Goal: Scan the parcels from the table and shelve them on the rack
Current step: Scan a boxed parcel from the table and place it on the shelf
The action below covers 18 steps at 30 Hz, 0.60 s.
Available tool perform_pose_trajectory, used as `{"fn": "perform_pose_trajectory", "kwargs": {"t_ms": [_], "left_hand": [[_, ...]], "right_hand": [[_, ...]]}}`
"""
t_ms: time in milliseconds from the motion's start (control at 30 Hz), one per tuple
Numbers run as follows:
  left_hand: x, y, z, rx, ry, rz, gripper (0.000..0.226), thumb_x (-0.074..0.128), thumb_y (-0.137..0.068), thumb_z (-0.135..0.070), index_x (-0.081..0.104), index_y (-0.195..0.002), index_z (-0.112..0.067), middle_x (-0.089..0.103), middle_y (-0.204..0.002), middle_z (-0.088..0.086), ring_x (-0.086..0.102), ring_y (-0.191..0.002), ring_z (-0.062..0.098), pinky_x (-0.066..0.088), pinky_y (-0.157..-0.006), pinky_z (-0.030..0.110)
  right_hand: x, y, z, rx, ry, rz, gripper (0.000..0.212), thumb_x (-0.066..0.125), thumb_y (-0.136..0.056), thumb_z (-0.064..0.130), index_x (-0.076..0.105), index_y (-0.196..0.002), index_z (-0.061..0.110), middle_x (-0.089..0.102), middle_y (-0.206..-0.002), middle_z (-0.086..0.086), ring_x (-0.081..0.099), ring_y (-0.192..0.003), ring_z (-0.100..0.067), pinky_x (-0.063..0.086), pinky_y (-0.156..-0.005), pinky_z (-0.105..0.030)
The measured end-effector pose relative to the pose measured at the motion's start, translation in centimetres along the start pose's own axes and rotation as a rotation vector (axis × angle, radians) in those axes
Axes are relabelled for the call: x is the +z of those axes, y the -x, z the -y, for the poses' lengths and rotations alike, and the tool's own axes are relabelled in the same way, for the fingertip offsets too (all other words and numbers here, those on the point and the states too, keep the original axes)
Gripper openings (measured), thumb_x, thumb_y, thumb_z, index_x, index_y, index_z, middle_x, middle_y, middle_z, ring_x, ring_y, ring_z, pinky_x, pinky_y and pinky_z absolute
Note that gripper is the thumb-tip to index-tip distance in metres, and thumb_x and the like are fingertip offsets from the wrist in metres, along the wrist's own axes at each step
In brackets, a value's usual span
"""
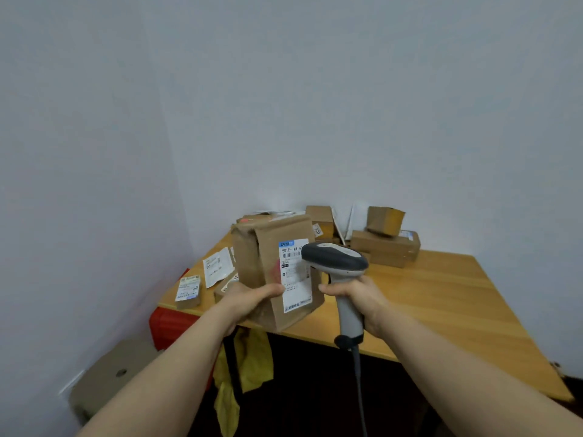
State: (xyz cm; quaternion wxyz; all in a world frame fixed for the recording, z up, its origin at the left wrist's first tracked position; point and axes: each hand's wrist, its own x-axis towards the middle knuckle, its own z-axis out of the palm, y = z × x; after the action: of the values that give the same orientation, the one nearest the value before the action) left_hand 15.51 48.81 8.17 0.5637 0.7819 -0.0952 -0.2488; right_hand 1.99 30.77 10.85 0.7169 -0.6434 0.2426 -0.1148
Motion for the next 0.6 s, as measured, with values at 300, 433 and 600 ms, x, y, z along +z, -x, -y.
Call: {"fn": "perform_pose_trajectory", "kwargs": {"t_ms": [300, 433, 600], "left_hand": [[4.7, 2.4, -1.8, -0.036, -0.049, -0.159, 0.062, 0.089, -0.062, -0.026, 0.06, -0.111, -0.002, 0.07, -0.103, 0.013, 0.068, -0.09, 0.027, 0.058, -0.081, 0.044], [6.5, 3.1, -1.6, -0.072, -0.014, -0.121, 0.057, 0.087, -0.064, -0.021, 0.059, -0.109, -0.001, 0.07, -0.103, 0.015, 0.068, -0.092, 0.029, 0.057, -0.082, 0.046], [6.8, 3.3, -1.4, -0.104, 0.025, -0.095, 0.055, 0.086, -0.066, -0.021, 0.058, -0.109, -0.002, 0.071, -0.102, 0.015, 0.069, -0.094, 0.03, 0.056, -0.086, 0.047]], "right_hand": [[-7.8, 6.4, 1.1, 0.058, -0.042, 0.139, 0.012, 0.068, -0.08, 0.0, 0.06, -0.09, 0.001, 0.048, -0.054, -0.009, 0.04, -0.041, -0.017, 0.038, -0.045, -0.026], [-10.4, 7.9, 0.8, 0.082, -0.017, 0.144, 0.015, 0.063, -0.081, -0.006, 0.055, -0.076, 0.005, 0.044, -0.05, -0.008, 0.036, -0.037, -0.016, 0.034, -0.045, -0.024], [-11.8, 8.8, 0.7, 0.092, 0.0, 0.189, 0.023, 0.064, -0.08, -0.005, 0.051, -0.066, 0.007, 0.044, -0.048, -0.007, 0.036, -0.036, -0.016, 0.036, -0.046, -0.024]]}}
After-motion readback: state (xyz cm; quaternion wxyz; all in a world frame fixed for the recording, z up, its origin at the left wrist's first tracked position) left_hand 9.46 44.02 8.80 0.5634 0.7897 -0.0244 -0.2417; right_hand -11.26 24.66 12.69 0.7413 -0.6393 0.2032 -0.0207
